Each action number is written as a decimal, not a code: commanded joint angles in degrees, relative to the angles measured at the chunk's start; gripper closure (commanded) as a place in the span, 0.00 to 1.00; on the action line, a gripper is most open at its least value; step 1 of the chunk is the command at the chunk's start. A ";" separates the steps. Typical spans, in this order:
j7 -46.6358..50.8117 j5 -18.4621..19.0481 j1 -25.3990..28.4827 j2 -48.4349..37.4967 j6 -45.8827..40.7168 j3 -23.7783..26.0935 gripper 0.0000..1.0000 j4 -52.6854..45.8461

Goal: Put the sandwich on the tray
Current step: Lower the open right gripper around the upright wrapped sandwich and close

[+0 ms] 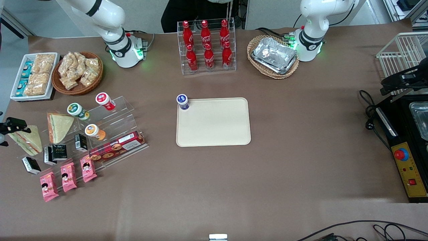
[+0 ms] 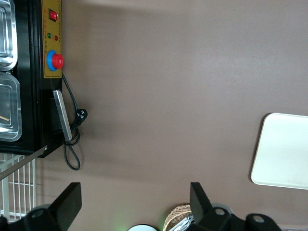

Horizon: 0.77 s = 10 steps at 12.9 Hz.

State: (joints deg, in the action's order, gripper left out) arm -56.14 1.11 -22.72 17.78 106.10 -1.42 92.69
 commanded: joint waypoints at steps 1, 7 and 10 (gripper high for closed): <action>-4.59 0.30 -2.59 2.78 2.18 0.45 0.00 -0.06; -8.10 0.47 -4.61 4.28 3.76 0.36 0.00 0.65; -9.95 0.39 -5.32 4.54 4.20 0.36 0.00 0.73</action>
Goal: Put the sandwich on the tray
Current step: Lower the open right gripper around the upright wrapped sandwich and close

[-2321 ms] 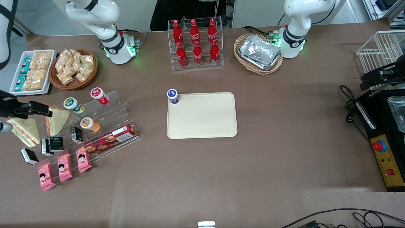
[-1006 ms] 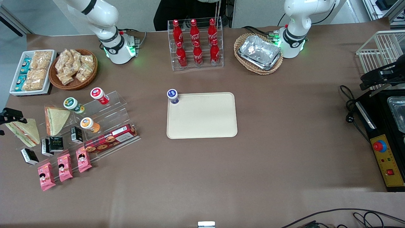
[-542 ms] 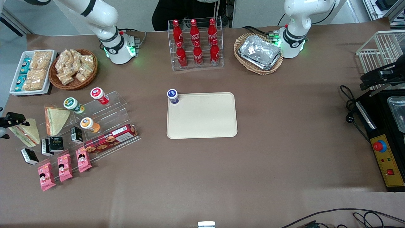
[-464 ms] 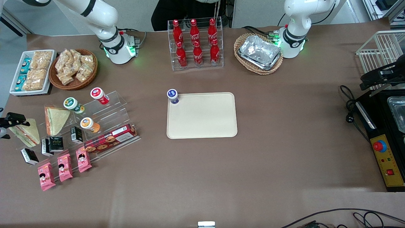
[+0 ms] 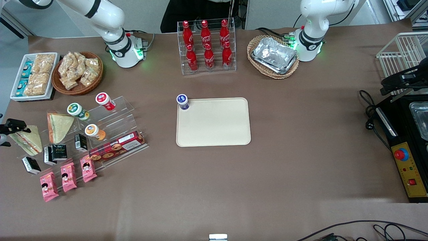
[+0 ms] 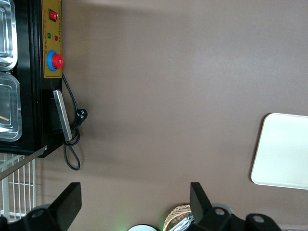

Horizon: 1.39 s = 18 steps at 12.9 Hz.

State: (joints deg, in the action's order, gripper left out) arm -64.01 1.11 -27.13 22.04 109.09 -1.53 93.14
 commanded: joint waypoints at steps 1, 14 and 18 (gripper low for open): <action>-2.17 0.47 -1.86 0.54 1.21 0.48 0.00 0.73; -3.06 0.38 -2.23 -0.07 -0.02 0.56 0.62 1.61; -2.70 0.38 -1.61 -0.60 -7.91 1.18 0.62 -4.88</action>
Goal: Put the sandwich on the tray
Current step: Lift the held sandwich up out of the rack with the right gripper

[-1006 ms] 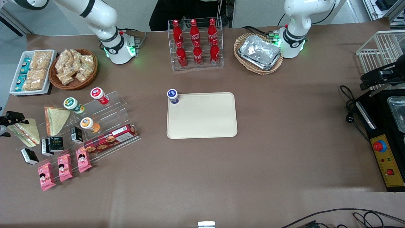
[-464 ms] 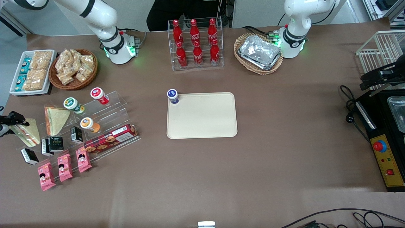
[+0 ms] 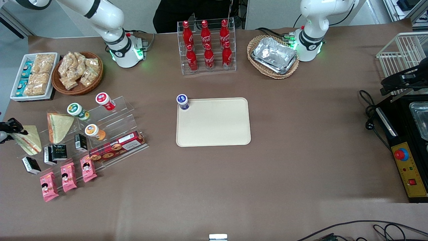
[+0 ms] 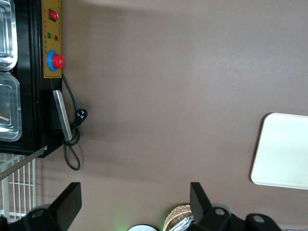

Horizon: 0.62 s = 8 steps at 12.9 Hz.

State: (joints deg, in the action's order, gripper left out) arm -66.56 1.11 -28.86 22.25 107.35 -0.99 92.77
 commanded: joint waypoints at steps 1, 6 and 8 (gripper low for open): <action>-0.06 0.38 0.73 -1.41 -8.10 0.73 0.62 -5.31; 6.67 -0.06 9.06 -6.68 -18.38 0.82 0.62 -9.45; 11.34 -0.58 13.55 -9.05 -20.85 0.90 0.62 -9.54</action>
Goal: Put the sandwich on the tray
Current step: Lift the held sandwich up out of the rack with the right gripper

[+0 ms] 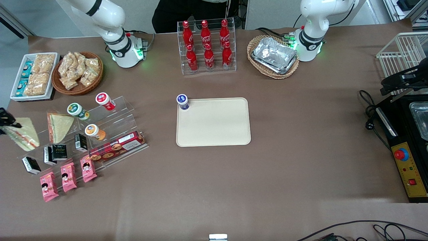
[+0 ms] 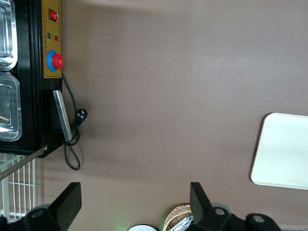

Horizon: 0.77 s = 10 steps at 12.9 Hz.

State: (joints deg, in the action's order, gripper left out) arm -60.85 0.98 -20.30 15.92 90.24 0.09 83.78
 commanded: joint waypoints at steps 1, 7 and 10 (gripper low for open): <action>6.87 -0.63 7.45 -3.35 -4.37 -0.18 0.62 -0.55; 10.13 -7.03 21.78 -4.76 -4.90 -0.18 0.62 -0.29; 12.50 -9.15 28.98 -3.53 -3.59 -0.26 0.63 -0.20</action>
State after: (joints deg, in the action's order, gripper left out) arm -50.30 -5.88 3.60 11.57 86.39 0.51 83.79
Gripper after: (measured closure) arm 0.626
